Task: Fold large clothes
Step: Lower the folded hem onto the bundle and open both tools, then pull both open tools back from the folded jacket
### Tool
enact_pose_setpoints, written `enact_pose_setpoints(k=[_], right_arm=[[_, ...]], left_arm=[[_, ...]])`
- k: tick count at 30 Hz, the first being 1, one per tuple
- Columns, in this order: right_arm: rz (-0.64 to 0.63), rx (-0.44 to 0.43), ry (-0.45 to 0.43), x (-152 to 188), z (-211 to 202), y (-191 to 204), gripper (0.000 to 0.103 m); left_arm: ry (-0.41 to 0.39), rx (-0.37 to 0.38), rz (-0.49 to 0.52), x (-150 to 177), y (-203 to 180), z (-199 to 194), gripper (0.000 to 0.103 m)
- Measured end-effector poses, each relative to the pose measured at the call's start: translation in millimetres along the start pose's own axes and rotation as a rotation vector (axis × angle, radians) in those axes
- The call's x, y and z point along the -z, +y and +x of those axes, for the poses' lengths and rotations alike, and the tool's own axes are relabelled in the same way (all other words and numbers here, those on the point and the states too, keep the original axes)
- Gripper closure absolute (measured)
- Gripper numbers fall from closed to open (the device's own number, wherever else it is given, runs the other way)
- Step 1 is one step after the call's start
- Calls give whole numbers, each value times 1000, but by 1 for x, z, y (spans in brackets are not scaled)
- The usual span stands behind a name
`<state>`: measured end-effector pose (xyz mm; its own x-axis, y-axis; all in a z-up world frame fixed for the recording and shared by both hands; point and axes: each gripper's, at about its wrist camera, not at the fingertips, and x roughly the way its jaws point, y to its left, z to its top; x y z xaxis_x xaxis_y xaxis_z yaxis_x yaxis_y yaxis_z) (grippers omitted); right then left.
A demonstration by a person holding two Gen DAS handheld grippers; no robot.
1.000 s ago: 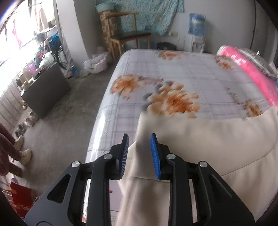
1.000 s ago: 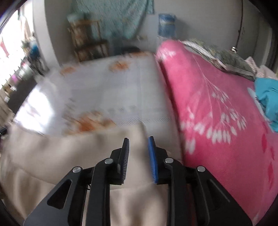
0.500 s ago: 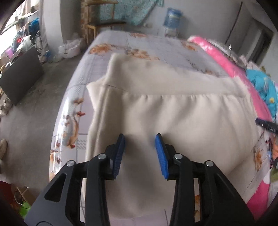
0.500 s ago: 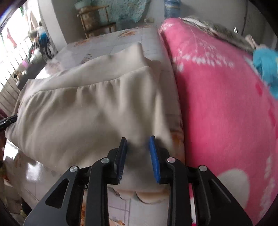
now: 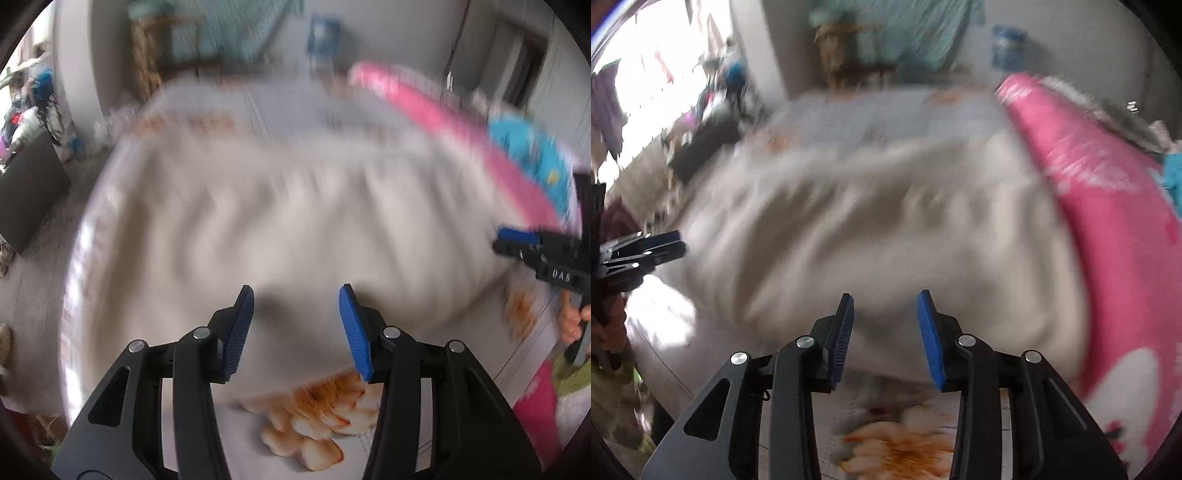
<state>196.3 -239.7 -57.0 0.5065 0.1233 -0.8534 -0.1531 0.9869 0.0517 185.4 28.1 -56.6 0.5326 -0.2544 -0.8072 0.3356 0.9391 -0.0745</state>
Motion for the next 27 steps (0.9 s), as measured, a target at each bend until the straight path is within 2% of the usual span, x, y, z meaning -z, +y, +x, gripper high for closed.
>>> enact_pose_setpoints(k=[1, 2, 4, 6, 7, 9, 11, 13, 14, 15, 16, 18, 20, 22, 24, 25, 26, 27], right_arm=[[-14, 15, -27, 2, -1, 2, 66], [-26, 30, -4, 1, -4, 4, 66], [-5, 48, -18, -6, -18, 7, 66], [-34, -3, -81, -12, -31, 22, 66], [-59, -51, -122, -16, -40, 36, 66], [-95, -134, -148, -16, -41, 56, 63], [-133, -168, -117, -11, -24, 74, 55], [-160, -122, -46, -1, 1, 85, 54], [-159, -116, -77, 6, 2, 86, 52], [-164, -117, -73, 8, -2, 86, 52], [-157, -115, -62, 7, -7, 84, 52], [-119, -110, -96, 7, -27, 70, 52], [-84, -28, -148, 8, -43, 51, 51], [-18, 44, -163, 6, -46, 24, 50], [99, 101, -145, 17, -45, -10, 48], [152, 130, -121, 25, -40, -24, 47], [209, 131, -74, 34, -29, -40, 46], [230, 95, -83, 39, -28, -47, 46]], left_arm=[[-31, -22, 33, 4, -4, -2, 56], [-30, -34, 56, 5, -6, -4, 56], [-43, -1, 20, 2, 1, -18, 56], [-97, 28, 17, -2, 2, -31, 55], [-117, 32, 23, -5, -1, -36, 51], [-118, 38, 22, -9, -6, -35, 49], [-69, 38, 9, -4, -10, -22, 46], [-12, 4, 0, 1, -13, 1, 42], [-34, -3, -4, 4, -14, 1, 41], [-56, -9, 3, 7, -14, -2, 41], [-52, -17, 6, 8, -13, -5, 40], [-70, -11, -22, 8, -5, -18, 40], [-114, -34, -52, 9, 6, -33, 30], [-105, -82, -81, 13, 20, -35, 28], [-42, -129, -141, 16, 39, -23, 27], [-15, -135, -181, 19, 47, -16, 21], [-29, -119, -210, 22, 53, -15, 19], [-37, -113, -221, 22, 55, -16, 19]])
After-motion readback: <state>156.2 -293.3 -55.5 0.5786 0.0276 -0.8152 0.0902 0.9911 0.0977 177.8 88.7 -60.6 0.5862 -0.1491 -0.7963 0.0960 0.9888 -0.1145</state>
